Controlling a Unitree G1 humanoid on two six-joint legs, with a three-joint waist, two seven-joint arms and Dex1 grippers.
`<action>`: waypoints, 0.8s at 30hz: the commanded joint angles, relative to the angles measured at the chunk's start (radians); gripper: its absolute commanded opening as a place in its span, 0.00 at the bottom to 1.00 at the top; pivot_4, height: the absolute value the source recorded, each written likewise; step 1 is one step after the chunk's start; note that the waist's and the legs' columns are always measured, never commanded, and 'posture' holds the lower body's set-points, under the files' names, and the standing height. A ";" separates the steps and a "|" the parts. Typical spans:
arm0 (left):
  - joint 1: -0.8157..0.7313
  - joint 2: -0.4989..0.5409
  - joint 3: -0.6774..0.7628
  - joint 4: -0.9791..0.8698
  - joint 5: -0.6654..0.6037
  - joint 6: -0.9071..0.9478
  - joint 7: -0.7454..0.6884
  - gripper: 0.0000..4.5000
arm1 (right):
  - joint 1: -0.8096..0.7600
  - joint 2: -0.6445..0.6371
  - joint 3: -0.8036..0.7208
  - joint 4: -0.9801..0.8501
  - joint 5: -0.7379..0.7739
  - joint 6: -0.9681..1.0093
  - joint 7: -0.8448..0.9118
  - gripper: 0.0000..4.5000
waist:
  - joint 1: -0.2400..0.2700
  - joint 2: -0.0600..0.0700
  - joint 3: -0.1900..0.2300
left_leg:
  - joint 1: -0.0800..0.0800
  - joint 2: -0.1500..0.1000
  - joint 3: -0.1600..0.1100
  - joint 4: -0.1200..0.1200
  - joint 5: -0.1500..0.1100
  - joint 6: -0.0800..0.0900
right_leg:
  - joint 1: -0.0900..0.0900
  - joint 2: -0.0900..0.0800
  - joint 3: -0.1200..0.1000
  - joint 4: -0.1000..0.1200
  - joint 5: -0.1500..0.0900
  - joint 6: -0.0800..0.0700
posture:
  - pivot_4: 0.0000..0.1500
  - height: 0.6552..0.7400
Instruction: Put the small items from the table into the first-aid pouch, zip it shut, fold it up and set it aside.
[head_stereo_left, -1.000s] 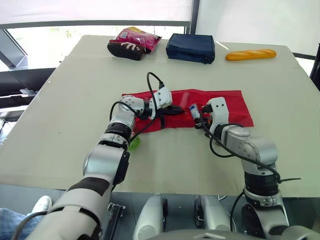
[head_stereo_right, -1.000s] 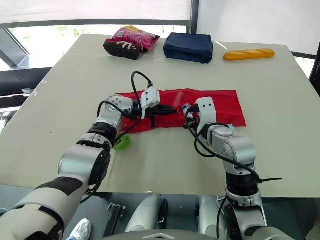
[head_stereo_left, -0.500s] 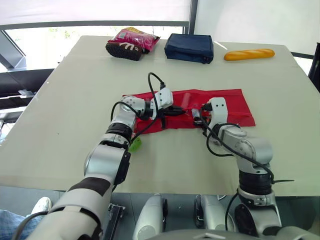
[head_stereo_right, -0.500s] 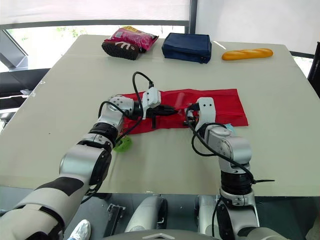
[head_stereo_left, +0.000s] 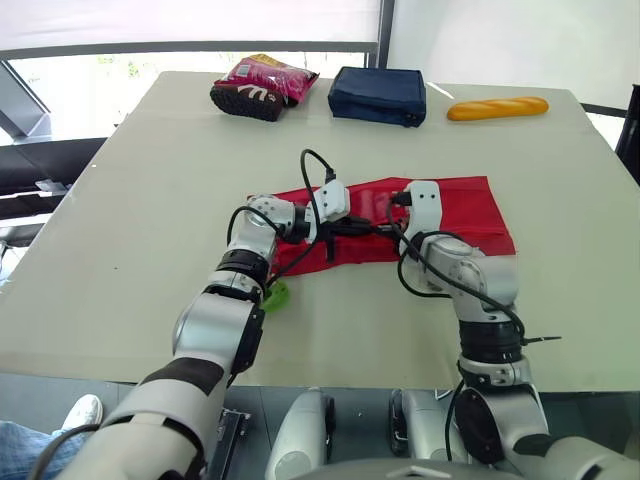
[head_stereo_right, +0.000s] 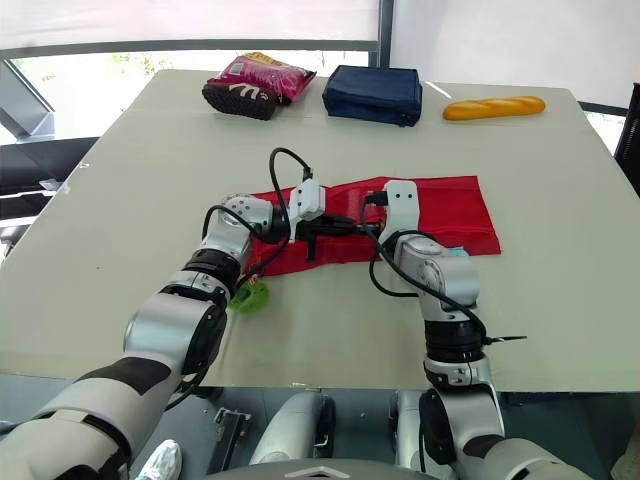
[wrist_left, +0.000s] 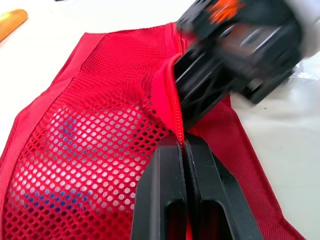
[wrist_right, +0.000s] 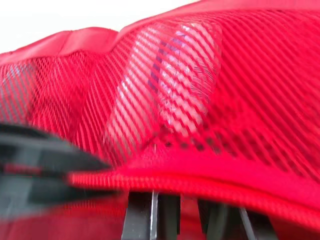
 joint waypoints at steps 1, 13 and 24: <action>-0.002 -0.010 0.001 -0.035 -0.020 -0.004 -0.013 0.00 | -0.058 0.021 0.010 0.038 -0.002 -0.083 0.001 0.01 | 0.000 0.000 0.000 | 0.000 0.000 0.000 0.000 0.000 0.000 | 0.000 0.000 0.000 0.000 0.000 0.000 | 1.00 0.72; -0.009 0.003 0.001 -0.021 -0.015 -0.010 0.006 0.00 | 0.009 -0.050 0.078 -0.049 -0.005 -0.069 0.086 0.58 | 0.001 0.000 0.000 | 0.000 0.000 0.000 0.000 0.000 0.000 | 0.000 0.000 0.000 0.000 0.000 0.000 | 1.00 0.72; -0.014 0.012 -0.002 -0.001 -0.018 -0.015 0.019 0.00 | 0.197 -0.295 0.157 -0.519 0.142 0.166 0.288 1.00 | -0.019 0.001 0.000 | 0.000 0.001 0.000 -0.001 0.000 0.000 | -0.001 0.001 0.001 0.000 0.000 0.000 | 1.00 0.72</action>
